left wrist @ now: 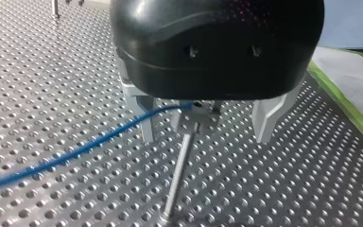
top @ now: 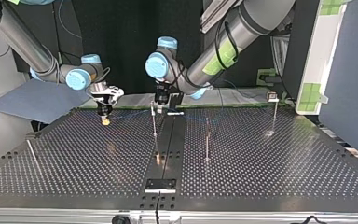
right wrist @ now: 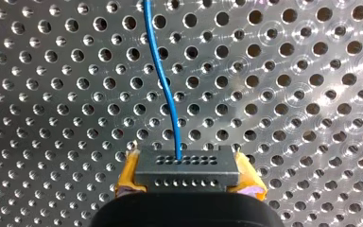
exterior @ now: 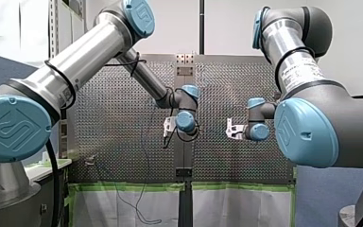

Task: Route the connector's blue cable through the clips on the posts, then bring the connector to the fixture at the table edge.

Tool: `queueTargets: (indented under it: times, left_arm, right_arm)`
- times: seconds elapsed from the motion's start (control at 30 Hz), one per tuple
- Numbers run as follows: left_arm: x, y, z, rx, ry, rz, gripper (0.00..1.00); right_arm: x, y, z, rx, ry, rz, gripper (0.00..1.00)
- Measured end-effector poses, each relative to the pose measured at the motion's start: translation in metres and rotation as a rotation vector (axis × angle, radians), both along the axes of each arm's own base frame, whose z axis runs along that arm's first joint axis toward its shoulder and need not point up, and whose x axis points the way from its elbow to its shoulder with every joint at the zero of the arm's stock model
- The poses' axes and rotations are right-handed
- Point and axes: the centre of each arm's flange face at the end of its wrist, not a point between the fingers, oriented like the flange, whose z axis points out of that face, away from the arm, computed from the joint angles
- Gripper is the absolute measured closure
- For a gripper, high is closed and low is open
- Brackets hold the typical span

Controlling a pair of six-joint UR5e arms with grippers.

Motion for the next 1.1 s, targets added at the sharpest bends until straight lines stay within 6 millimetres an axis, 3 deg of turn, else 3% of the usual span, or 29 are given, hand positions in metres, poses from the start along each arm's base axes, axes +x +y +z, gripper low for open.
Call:
queueTargets:
  times: [0.5,0.83,1.1]
  left_arm:
    - [-0.022,0.006,0.034,-0.115,-0.025,-0.076,0.0]
    - [-0.044,0.022,0.011,-0.059,0.041,-0.09,0.0]
    - [-0.051,0.022,0.003,-0.069,0.042,-0.109,0.0]
  right_arm:
    - [0.0,0.0,0.0,0.001,0.004,0.001,1.0]
    - [0.0,0.001,0.0,0.0,0.005,0.001,1.0]
    - [0.0,0.001,-0.001,0.001,0.006,0.001,1.0]
